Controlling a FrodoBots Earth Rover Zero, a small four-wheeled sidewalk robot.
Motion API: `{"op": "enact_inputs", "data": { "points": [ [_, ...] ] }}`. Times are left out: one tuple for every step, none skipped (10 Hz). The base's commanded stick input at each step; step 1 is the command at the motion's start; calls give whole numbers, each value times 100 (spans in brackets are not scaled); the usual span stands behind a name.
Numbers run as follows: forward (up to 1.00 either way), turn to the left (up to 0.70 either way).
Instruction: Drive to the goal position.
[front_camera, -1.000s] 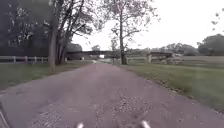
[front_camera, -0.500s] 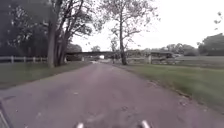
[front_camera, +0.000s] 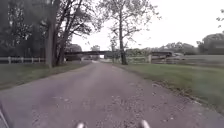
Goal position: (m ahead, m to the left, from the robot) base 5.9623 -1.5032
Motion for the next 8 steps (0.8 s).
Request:
{"op": "enact_inputs", "data": {
  "points": [
    [70,11],
    [70,0],
    [70,0],
    [70,0],
    [70,0],
    [70,0],
    [70,0],
    [70,0]
  ]
}}
